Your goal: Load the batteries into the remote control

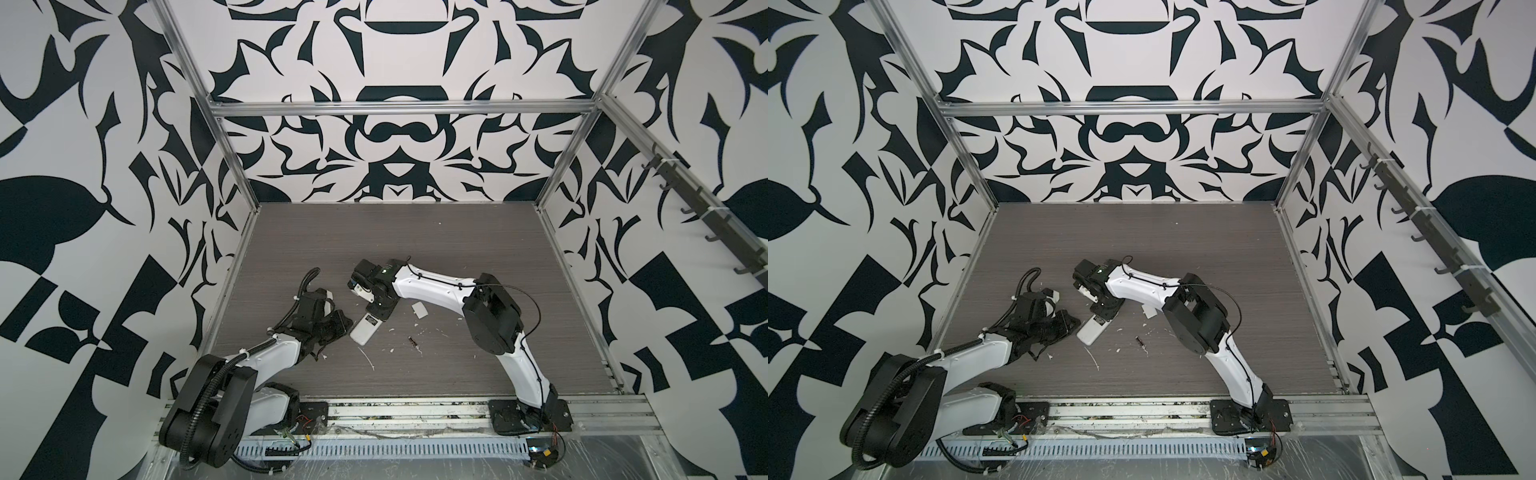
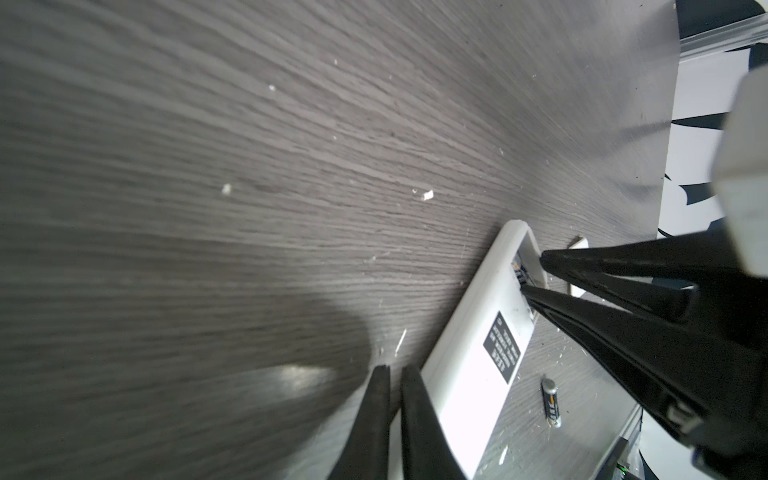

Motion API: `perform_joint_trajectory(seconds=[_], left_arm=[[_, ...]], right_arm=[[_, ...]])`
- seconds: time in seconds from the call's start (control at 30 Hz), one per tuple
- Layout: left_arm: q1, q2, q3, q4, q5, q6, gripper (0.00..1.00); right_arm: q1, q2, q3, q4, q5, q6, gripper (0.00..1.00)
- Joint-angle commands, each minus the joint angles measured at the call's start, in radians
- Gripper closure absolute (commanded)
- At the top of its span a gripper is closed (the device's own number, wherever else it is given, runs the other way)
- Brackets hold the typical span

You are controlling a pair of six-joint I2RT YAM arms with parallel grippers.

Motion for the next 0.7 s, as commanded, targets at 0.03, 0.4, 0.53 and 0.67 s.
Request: perform_joint_trajectory(seconds=[0.03,0.4,0.53,0.67], left_arm=[[-0.002,0.007,0.011,-0.017,-0.007,0.011,0.88],[-0.002,0.005,0.012,-0.024,-0.009,0.011,0.88],[-0.001,0.003,0.014,-0.025,-0.009,0.011,0.88],[-0.002,-0.005,0.013,-0.030,-0.009,0.011,0.88]], right_arm=[[0.005,-0.020,0.004,-0.005,-0.014,-0.013,0.75],[0.009,0.020,0.009,-0.007,0.023,-0.045,0.78],[0.011,0.039,0.018,-0.027,0.055,-0.068,0.77],[0.020,0.054,0.024,-0.034,0.102,-0.080,0.69]])
